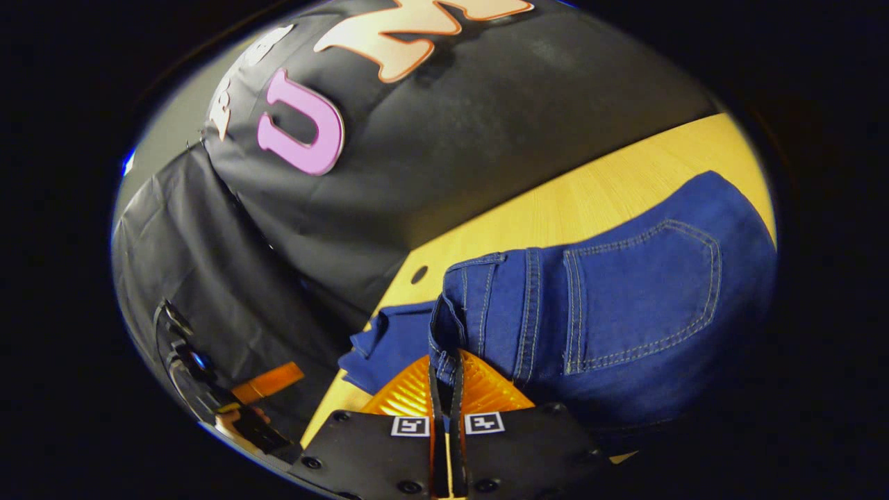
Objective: Grasp the waist and the cuffs of the jeans and fold them to make the two legs overlap; first hold the waist and fold one-third of the jeans toward the cuffs, then hold the cuffs and fold the remaining one-third in the same direction to finish folding.
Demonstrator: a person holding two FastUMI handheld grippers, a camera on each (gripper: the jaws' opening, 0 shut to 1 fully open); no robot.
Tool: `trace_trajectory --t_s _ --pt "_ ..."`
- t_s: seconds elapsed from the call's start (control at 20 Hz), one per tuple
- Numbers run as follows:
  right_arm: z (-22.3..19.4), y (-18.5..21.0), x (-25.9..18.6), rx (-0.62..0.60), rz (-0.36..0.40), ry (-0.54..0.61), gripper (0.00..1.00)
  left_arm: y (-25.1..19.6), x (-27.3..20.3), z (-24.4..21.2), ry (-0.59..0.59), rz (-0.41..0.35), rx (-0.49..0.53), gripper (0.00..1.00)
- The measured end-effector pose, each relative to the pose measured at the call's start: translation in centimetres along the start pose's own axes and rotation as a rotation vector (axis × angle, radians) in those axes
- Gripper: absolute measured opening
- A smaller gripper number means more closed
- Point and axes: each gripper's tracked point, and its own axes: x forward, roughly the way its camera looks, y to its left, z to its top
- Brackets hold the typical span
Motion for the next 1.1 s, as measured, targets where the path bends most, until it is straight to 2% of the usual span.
trace_trajectory --t_s 0.15,0.2,0.3,0.35,0.45,0.5,0.55,0.6,0.7,0.75,0.8,0.85,1.0,1.1 --pt "0.4 0.7 0.0 -0.022 -0.019 0.03 0.1 1.9 2.3 -0.5 0.009 0.022 -0.024 0.94" --pt "0.6 0.8 -0.2 -0.028 -0.019 0.023 0.2 2.4 2.9 -1.0 0.027 0.027 -0.035 0.94" --pt "0.3 1.5 -0.7 -0.043 -0.001 0.017 0.3 4.0 4.4 -1.8 0.043 0.076 -0.04 0.95" --pt "0.0 2.7 -1.3 -0.025 0.024 0.03 0.49 4.4 5.3 -2.1 0.042 0.097 -0.035 0.95" --pt "0.6 3.8 -2.9 -0.052 0.024 0.012 0.88 5.1 6.7 -3.0 0.059 0.119 -0.029 0.94" --pt "1.6 4.2 -3.9 -0.081 0.021 -0.014 0.93 5.3 7.3 -3.5 0.078 0.123 -0.033 0.94" --pt "2.8 4.8 -5.1 -0.101 0.016 -0.041 0.93 5.4 7.7 -4.3 0.105 0.127 -0.042 0.94" --pt "4.0 5.2 -6.3 -0.109 0.011 -0.06 0.98 5.7 8.0 -4.7 0.12 0.14 -0.053 0.94" --pt "6.1 4.9 -8.6 -0.111 -0.014 -0.098 0.98 6.1 8.4 -4.9 0.13 0.166 -0.087 0.94" --pt "7.2 4.3 -9.6 -0.115 -0.041 -0.121 0.93 6.4 8.6 -5.3 0.131 0.177 -0.105 0.94" --pt "8.4 3.3 -10.7 -0.124 -0.077 -0.143 0.98 6.6 8.7 -5.3 0.134 0.184 -0.118 0.94" --pt "9.3 2.2 -11.9 -0.13 -0.113 -0.163 0.95 6.7 8.6 -5.4 0.146 0.191 -0.123 0.95" --pt "11.3 -0.8 -15.0 -0.093 -0.202 -0.201 0.98 6.7 8.6 -5.4 0.148 0.201 -0.113 0.94" --pt "12.4 -2.8 -17.1 -0.059 -0.259 -0.227 0.98 6.8 8.7 -5.5 0.158 0.221 -0.07 0.92"
